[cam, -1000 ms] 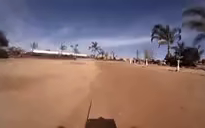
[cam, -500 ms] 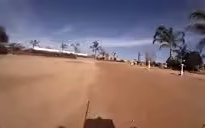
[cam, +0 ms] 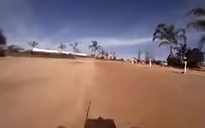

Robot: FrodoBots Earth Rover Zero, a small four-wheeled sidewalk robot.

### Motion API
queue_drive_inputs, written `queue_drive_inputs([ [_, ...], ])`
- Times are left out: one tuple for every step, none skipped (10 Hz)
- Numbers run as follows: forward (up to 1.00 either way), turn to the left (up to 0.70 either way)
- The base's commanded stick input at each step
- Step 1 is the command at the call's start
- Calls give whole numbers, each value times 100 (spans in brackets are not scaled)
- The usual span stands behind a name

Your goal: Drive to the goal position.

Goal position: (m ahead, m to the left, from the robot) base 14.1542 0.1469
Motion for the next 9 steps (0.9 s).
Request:
queue_drive_inputs([
  [70,0],
  [70,0],
  [70,0],
  [70,0],
  [70,0],
  [70,0],
  [70,0],
  [70,0],
  [70,0],
])
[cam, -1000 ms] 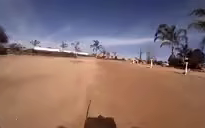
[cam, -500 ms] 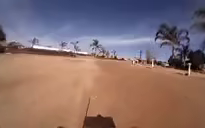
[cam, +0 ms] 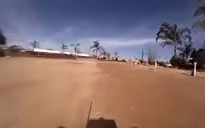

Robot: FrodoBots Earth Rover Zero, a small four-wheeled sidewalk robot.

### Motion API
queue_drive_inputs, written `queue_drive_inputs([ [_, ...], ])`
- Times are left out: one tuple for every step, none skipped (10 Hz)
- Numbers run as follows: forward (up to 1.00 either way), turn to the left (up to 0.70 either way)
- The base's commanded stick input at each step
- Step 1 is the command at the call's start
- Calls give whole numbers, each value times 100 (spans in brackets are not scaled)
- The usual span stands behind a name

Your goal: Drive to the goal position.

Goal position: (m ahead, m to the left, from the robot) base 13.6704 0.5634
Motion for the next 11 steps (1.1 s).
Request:
queue_drive_inputs([
  [70,0],
  [70,0],
  [70,0],
  [70,0],
  [70,0],
  [70,0],
  [70,0],
  [70,0],
  [70,0],
  [70,0],
  [70,0],
])
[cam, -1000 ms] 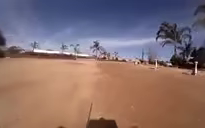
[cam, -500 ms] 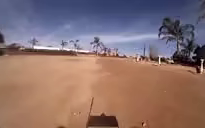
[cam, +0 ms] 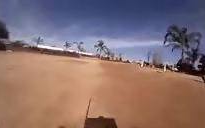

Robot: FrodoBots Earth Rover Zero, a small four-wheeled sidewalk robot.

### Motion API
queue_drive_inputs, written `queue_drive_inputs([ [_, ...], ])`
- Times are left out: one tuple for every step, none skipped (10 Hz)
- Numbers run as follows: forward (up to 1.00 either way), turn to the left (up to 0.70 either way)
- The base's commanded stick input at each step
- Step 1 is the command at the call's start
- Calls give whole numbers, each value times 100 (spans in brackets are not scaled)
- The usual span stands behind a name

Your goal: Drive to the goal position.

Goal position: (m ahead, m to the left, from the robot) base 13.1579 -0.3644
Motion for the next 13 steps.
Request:
queue_drive_inputs([
  [70,0],
  [70,0],
  [70,0],
  [70,-2],
  [70,-2],
  [70,0],
  [70,0],
  [70,0],
  [70,0],
  [70,0],
  [70,0],
  [70,0],
  [70,0],
])
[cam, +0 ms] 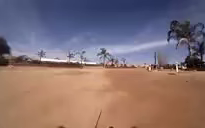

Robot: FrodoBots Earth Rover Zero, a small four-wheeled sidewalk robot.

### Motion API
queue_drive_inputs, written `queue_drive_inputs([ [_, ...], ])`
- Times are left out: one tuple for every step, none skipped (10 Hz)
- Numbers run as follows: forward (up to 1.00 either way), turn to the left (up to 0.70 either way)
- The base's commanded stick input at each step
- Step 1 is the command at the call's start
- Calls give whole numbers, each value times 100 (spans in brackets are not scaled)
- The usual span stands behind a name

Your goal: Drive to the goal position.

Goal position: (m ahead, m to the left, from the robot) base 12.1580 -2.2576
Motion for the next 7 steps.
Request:
queue_drive_inputs([
  [70,0],
  [70,0],
  [70,-1],
  [70,-1],
  [70,-2],
  [70,-2],
  [70,-2],
])
